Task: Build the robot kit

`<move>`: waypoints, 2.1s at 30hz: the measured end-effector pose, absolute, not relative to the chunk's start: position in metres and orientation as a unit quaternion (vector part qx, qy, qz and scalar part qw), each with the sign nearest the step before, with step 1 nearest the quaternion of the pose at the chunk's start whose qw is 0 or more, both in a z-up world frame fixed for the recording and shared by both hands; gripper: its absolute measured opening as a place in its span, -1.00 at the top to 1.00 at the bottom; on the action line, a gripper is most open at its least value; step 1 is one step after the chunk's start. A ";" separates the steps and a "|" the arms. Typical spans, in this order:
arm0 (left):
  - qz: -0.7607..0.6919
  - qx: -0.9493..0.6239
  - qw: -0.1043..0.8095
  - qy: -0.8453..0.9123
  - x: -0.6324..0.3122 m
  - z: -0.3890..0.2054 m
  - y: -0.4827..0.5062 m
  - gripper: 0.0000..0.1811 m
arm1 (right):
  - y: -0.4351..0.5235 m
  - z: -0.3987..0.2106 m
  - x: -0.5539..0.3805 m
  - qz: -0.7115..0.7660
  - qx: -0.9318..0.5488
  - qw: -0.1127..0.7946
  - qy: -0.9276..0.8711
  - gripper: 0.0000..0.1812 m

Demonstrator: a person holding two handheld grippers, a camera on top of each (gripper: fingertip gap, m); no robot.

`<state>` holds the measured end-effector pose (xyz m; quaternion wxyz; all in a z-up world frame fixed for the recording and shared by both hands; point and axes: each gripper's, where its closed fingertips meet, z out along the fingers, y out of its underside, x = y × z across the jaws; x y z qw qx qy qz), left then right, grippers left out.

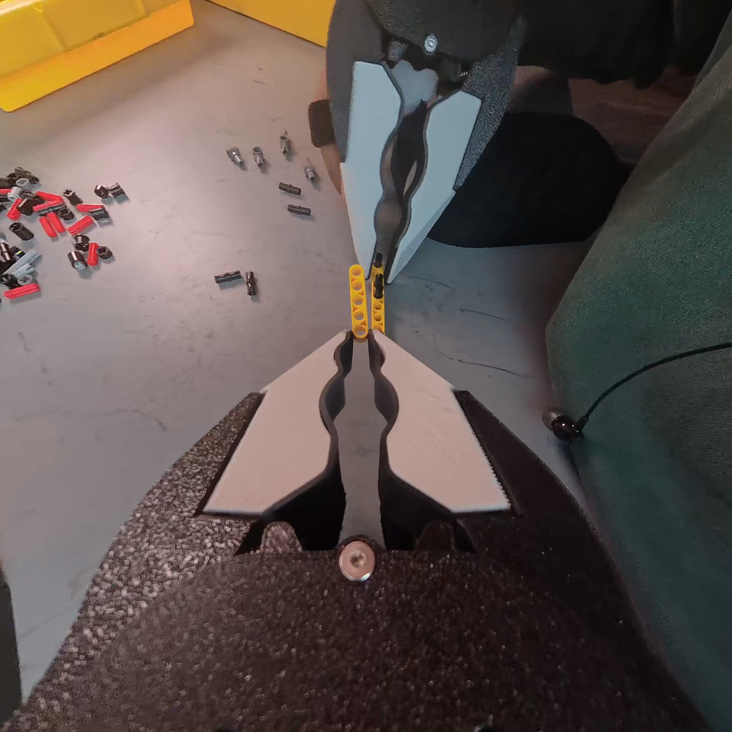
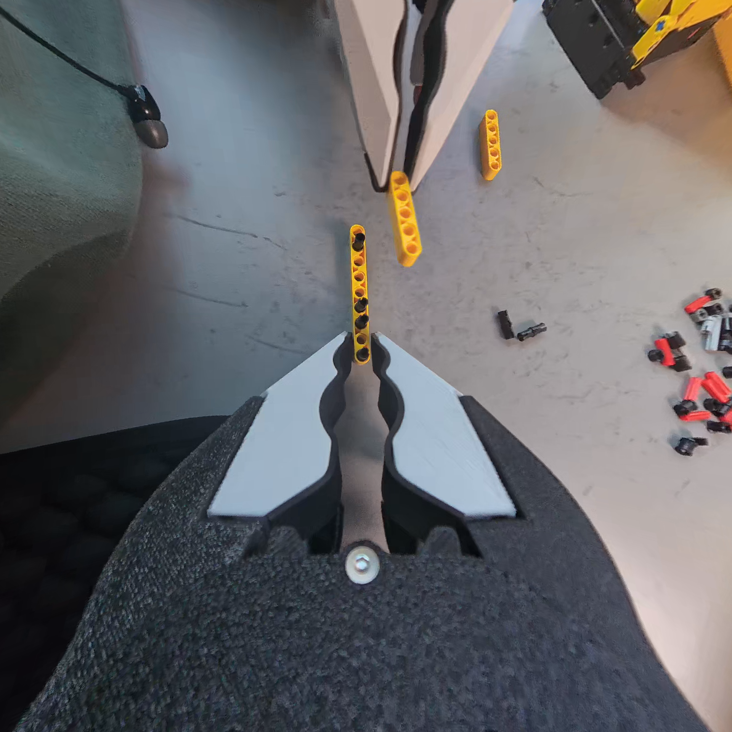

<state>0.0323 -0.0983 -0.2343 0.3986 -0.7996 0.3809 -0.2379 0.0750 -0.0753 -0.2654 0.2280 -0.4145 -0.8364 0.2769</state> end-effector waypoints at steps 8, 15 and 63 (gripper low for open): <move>-0.229 -0.796 0.385 0.407 0.044 -0.243 -0.103 0.93 | -0.084 -0.236 0.062 0.361 -0.415 0.232 -0.802 0.81; -0.218 -0.798 0.376 0.419 0.049 -0.250 -0.103 0.93 | -0.090 -0.240 0.055 0.366 -0.403 0.228 -0.807 0.91; -0.187 -0.804 0.350 0.442 0.043 -0.268 -0.105 0.93 | -0.094 -0.254 0.054 0.292 -0.394 0.133 -0.862 0.92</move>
